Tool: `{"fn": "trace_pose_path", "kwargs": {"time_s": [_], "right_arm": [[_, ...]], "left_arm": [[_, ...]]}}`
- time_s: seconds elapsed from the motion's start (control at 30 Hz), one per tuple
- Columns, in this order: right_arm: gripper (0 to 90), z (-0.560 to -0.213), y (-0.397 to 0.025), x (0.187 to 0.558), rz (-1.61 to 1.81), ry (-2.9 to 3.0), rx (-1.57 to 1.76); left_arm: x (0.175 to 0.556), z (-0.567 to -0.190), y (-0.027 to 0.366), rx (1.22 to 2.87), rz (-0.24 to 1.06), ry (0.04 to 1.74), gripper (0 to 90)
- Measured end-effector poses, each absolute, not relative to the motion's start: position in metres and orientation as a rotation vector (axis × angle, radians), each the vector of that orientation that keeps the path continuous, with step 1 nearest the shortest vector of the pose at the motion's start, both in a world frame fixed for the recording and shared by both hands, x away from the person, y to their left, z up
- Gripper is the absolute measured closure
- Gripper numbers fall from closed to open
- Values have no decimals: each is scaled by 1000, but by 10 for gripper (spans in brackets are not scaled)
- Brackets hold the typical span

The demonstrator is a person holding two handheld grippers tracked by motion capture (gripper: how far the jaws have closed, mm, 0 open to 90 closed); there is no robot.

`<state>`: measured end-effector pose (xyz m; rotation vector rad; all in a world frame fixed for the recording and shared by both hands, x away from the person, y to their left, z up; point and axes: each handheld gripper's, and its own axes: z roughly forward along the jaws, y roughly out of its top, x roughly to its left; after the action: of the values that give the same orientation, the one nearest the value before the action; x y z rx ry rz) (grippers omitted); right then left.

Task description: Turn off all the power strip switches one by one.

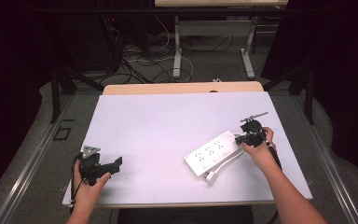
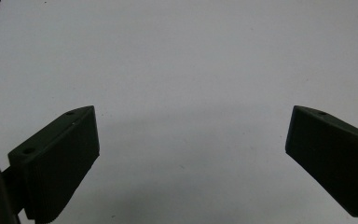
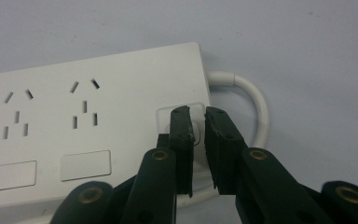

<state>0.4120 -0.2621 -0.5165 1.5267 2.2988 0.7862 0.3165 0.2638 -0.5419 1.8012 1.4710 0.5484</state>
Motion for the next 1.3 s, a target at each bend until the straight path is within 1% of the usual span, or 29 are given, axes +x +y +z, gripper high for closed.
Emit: {"fn": "trace_pose_path", "kwargs": {"time_s": [0.6,1.3], "right_arm": [[802,-503,-246,396,733,2361,1428],[803,-502,-220,385,722,2446,1391]], "left_arm": [[316,-542,263,1802,547,1472,26],[316,-542,263,1806,547,1471,26]]}}
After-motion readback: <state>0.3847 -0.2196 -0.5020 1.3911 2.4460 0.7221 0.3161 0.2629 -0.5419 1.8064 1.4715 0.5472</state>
